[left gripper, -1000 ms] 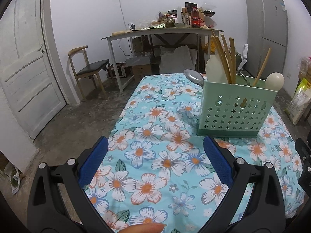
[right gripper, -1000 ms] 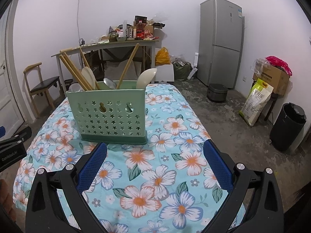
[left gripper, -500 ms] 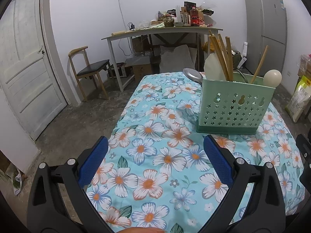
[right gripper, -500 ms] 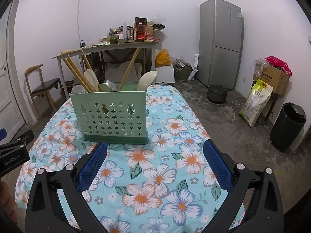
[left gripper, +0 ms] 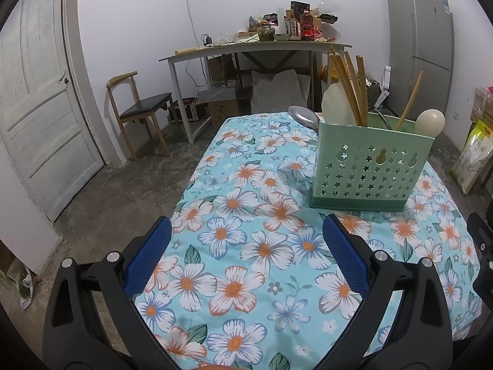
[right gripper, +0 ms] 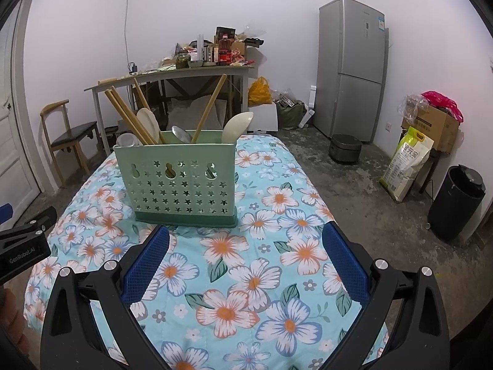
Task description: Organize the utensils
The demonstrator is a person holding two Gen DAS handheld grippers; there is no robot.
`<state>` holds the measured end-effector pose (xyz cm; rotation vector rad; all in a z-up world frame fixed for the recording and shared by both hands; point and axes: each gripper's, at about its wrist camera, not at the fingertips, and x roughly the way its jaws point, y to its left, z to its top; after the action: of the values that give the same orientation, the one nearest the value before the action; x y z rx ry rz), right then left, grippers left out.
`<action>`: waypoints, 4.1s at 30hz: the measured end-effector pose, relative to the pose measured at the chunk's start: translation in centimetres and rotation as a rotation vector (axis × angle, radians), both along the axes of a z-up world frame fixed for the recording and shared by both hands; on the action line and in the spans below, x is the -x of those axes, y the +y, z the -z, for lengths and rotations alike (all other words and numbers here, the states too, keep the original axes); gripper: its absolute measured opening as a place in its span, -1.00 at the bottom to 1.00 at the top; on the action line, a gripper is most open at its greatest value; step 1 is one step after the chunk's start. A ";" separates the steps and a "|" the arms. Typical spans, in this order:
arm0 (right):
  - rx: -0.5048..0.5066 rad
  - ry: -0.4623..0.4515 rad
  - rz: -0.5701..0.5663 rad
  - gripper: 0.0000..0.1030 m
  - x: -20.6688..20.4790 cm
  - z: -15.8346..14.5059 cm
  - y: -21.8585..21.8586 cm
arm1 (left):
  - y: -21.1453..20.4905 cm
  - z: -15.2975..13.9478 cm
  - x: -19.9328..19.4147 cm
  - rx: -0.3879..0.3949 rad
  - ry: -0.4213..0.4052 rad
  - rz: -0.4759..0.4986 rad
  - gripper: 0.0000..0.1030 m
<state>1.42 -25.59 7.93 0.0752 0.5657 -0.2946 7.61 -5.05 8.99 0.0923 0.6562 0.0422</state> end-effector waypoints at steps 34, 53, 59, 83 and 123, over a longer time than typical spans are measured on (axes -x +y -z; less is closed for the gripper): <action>-0.003 -0.018 0.002 0.87 0.4 -0.4 0.1 | 0.9 -0.2 0.0 -0.011 -0.008 -0.014 0.84; -0.011 -0.018 0.000 0.87 0.7 -0.4 -0.1 | 0.8 -0.1 0.1 -0.013 -0.005 -0.014 0.84; -0.012 -0.019 -0.008 0.87 0.6 -0.3 0.0 | 0.9 -0.1 0.1 -0.011 -0.005 -0.017 0.84; -0.023 -0.028 -0.014 0.88 0.8 -0.3 0.0 | 1.0 0.0 0.0 -0.018 -0.009 -0.018 0.84; -0.011 -0.028 -0.021 0.87 0.8 -0.6 0.2 | 0.8 -0.4 0.3 -0.019 -0.014 -0.020 0.84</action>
<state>0.66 -25.38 8.51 0.0838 0.5397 -0.2698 7.34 -4.23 9.39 0.1038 0.6433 0.0687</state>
